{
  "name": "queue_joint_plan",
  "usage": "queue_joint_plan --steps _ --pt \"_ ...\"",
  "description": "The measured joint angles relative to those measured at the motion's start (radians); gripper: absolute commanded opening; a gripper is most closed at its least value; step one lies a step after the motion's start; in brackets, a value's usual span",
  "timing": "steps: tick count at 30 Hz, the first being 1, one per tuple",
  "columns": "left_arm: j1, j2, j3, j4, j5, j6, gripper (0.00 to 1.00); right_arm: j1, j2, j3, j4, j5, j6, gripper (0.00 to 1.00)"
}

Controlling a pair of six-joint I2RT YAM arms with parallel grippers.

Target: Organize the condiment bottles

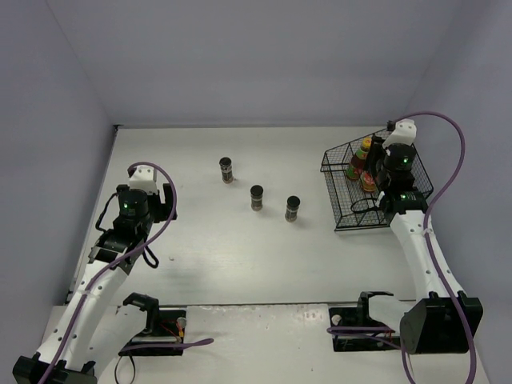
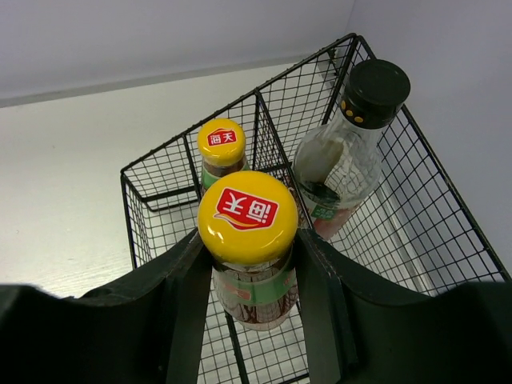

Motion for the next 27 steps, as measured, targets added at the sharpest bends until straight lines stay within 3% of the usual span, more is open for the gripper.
queue_joint_plan --steps 12,18,23,26,27 --pt "0.0 0.001 0.0 0.0 0.0 0.0 0.77 -0.001 0.0 -0.081 0.054 -0.011 0.004 0.0" --pt "0.0 0.001 0.0 0.0 0.0 0.0 0.77 -0.023 0.018 -0.159 0.071 -0.024 0.019 0.06" --pt "0.0 0.001 0.0 0.0 0.0 0.0 0.77 -0.032 0.03 -0.196 0.083 -0.046 0.04 0.24" --pt "-0.001 0.001 0.0 0.0 0.0 0.0 0.77 -0.034 0.032 -0.199 0.097 -0.047 0.046 0.39" --pt "-0.001 0.001 0.0 0.0 0.0 0.0 0.77 -0.034 0.032 -0.2 0.103 -0.047 0.047 0.49"
